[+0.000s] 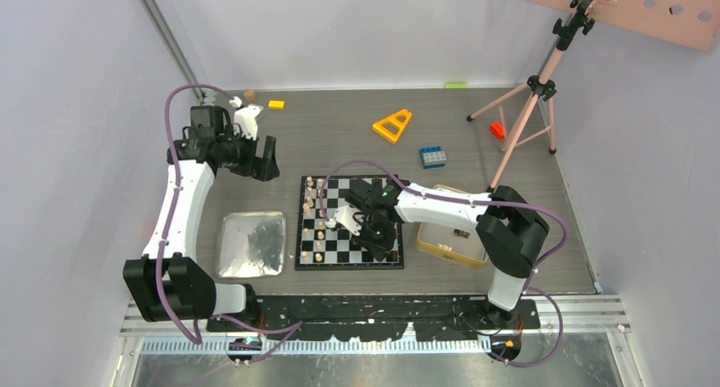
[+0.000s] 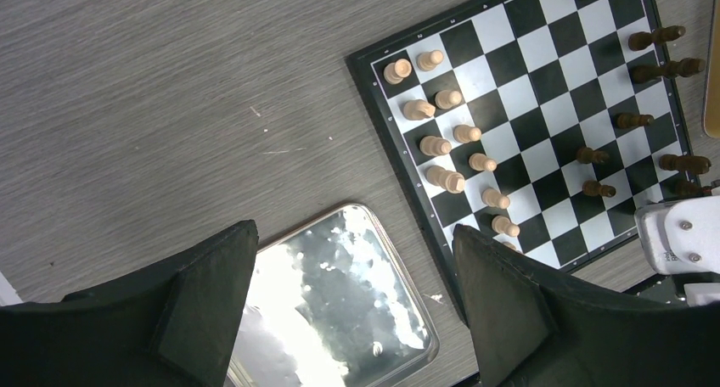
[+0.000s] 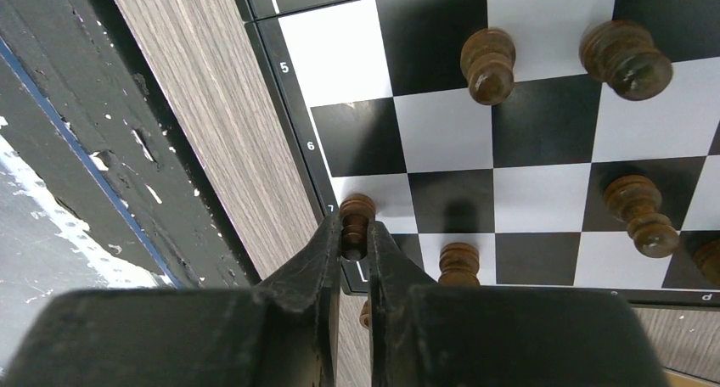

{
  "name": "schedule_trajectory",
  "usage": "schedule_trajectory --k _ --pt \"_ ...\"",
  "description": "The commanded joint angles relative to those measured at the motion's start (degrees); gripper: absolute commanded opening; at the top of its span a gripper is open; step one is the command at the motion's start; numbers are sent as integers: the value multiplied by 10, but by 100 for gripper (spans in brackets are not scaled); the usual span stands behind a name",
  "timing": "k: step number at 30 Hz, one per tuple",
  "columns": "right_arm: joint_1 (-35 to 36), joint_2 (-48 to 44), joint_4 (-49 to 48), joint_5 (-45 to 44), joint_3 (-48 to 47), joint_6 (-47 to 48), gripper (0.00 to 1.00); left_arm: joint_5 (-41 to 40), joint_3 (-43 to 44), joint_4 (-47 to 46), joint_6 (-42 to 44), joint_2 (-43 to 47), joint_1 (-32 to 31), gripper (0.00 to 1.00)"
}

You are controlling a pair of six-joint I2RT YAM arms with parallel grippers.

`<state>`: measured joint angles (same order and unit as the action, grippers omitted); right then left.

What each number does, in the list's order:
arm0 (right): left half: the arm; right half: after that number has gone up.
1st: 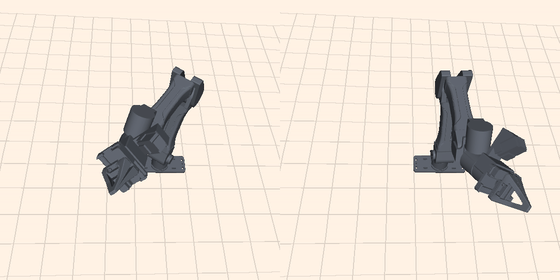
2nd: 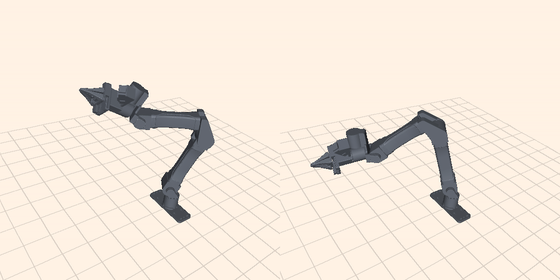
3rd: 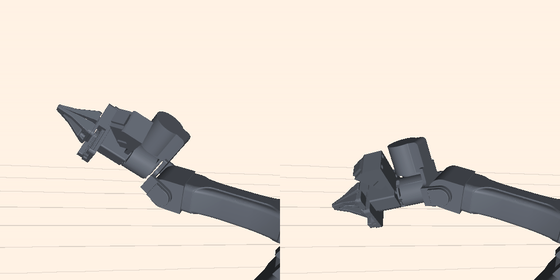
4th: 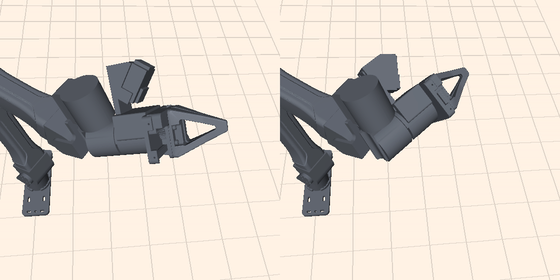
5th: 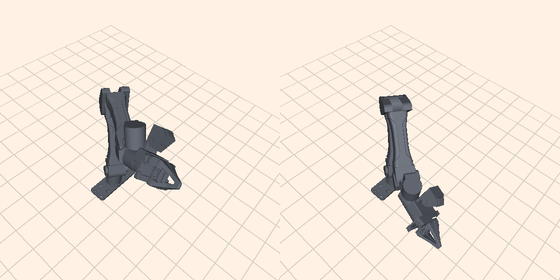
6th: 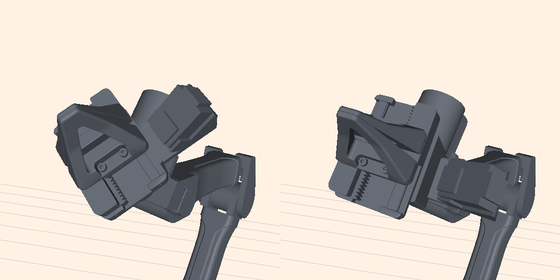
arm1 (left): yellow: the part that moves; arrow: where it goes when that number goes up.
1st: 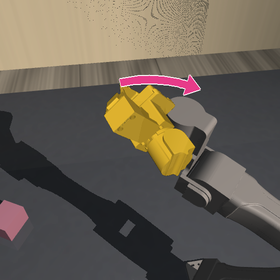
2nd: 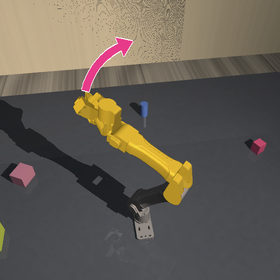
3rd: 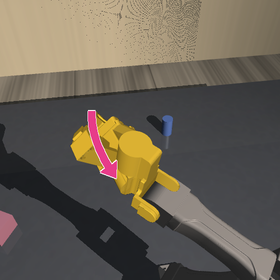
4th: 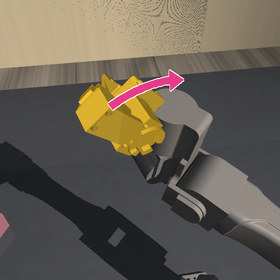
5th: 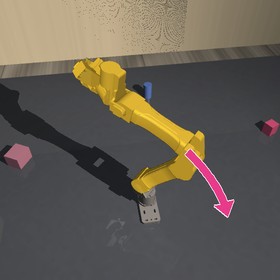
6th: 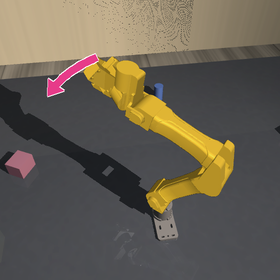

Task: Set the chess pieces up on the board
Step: Move the chess piece to the chessboard.

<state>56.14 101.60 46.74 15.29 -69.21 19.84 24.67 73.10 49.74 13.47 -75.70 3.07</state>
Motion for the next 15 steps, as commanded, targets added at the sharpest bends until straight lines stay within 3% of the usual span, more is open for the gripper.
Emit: schedule_trajectory --k 1,2,4,8,15 --pt "4 -23 -12 -13 0 10 22 12 -5 -14 -6 9 3 88" --pt "4 -24 -13 -16 -2 9 32 12 -5 -14 -5 9 3 88" --pt "3 -29 -16 -20 -10 8 44 12 -5 -14 -5 8 3 88" --pt "0 -32 -17 -21 -43 2 57 11 -4 -14 -3 9 3 88" --pt "-2 12 -37 -17 -103 -13 60 7 -8 -12 3 12 4 88"
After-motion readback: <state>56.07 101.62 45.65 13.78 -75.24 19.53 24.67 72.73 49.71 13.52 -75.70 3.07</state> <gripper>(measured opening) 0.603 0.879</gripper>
